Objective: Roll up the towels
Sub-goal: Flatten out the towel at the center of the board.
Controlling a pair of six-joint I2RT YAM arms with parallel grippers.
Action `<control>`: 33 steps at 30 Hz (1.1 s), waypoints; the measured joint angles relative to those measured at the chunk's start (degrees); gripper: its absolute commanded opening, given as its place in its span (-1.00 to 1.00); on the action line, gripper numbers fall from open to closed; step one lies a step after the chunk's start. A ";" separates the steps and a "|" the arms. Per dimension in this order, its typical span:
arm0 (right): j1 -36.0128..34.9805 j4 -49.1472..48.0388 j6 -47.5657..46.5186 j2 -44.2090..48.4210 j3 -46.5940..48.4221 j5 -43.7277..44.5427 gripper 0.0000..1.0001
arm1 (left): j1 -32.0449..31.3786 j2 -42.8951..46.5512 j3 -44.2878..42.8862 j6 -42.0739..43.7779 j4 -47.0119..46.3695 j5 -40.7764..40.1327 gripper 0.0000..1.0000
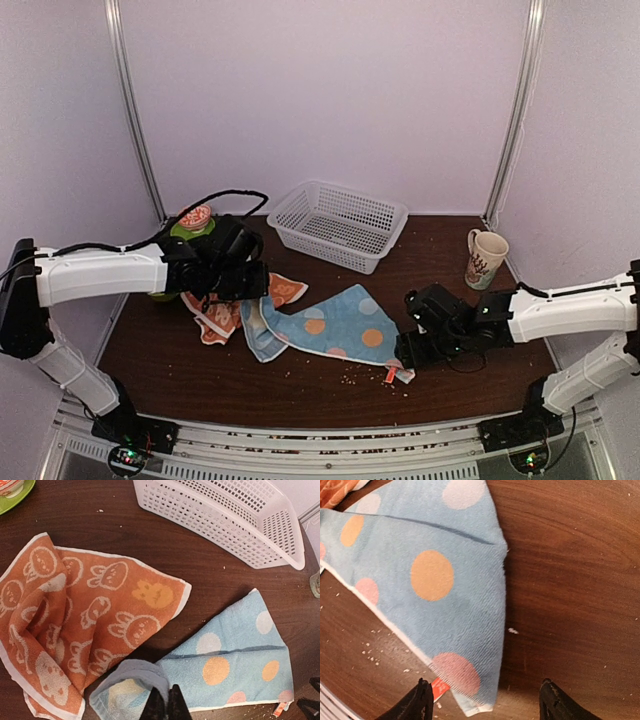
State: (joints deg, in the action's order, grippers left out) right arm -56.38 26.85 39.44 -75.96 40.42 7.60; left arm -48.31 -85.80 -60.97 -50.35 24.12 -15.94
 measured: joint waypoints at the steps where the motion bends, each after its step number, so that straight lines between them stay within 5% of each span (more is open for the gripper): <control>1: -0.90 -0.33 0.57 0.85 -0.50 -0.22 0.45 | 0.00 0.00 -0.24 -0.02 -0.02 -0.11 -1.00; 8: -6.03 -1.90 6.08 2.80 -4.59 -2.29 0.01 | 0.00 0.00 -0.55 0.02 -0.02 -0.42 -1.00; 20: -6.40 -3.32 13.49 -1.36 -7.23 -1.36 -0.08 | 0.00 2.54 -0.50 0.02 0.00 -1.22 -1.00; 23: -6.40 -4.33 13.92 -3.80 -6.01 -0.31 -0.30 | 0.00 3.28 -0.20 0.00 -0.02 -1.42 -1.00; 28: -6.40 -6.29 14.56 -6.47 -4.74 0.59 -0.97 | 0.00 4.22 0.63 0.00 0.00 -1.44 -1.00; 33: -6.40 -5.55 14.69 -6.01 -4.68 1.46 -1.00 | 0.00 6.21 1.25 0.02 0.59 -1.53 -1.00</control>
State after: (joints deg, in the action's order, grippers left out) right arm -62.78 21.30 54.13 -81.97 35.75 9.06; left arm -48.31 -79.59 -59.72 -50.33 24.71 -17.47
